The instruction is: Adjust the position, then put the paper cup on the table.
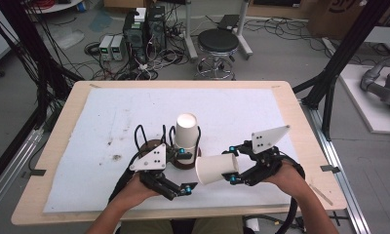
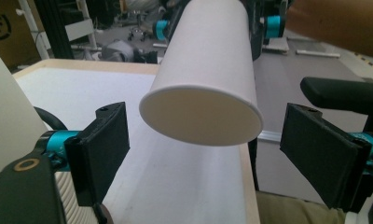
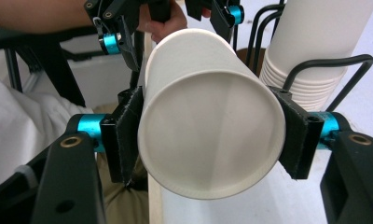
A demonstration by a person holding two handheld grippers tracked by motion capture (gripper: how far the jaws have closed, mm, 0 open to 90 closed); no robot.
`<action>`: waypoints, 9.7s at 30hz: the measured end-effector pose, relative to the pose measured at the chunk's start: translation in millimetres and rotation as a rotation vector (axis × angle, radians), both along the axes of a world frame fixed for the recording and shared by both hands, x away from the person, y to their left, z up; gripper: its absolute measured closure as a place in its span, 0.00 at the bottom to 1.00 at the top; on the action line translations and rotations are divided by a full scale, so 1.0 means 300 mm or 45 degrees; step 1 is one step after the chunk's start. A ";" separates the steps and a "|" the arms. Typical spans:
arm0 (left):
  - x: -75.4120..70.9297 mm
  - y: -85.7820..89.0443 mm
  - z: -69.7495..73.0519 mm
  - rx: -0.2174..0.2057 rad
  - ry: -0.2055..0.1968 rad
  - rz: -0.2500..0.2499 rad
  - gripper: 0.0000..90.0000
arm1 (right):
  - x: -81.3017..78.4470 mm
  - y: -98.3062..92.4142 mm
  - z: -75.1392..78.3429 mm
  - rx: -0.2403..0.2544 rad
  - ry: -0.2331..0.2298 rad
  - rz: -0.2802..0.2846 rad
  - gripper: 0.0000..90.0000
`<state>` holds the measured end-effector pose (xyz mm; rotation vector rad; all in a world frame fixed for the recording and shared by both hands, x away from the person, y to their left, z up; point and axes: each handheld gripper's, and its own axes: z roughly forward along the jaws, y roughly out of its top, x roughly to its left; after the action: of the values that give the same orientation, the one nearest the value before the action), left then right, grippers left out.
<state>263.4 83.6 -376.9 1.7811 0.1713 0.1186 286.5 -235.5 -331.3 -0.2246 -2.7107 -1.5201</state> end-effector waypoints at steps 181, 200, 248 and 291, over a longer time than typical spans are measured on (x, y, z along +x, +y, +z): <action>-0.016 0.488 -0.038 -0.212 -0.024 0.757 0.19 | -0.035 -0.216 -0.144 0.202 -0.348 -0.680 0.37; -0.001 0.508 -0.086 -0.217 -0.013 0.793 0.19 | 0.129 -0.253 -0.225 0.182 -0.342 -1.016 0.37; -0.001 0.494 -0.105 -0.180 0.012 0.779 0.19 | 0.256 -0.271 -0.380 -0.107 -0.086 -1.205 0.29; -0.044 0.528 -0.099 -0.213 0.012 0.831 0.18 | -0.124 -0.268 -0.203 0.094 -0.245 -1.011 0.23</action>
<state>250.1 241.9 -406.7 1.5020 0.7451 0.5461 249.4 -315.8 -392.3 -1.3465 -2.8514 -1.8546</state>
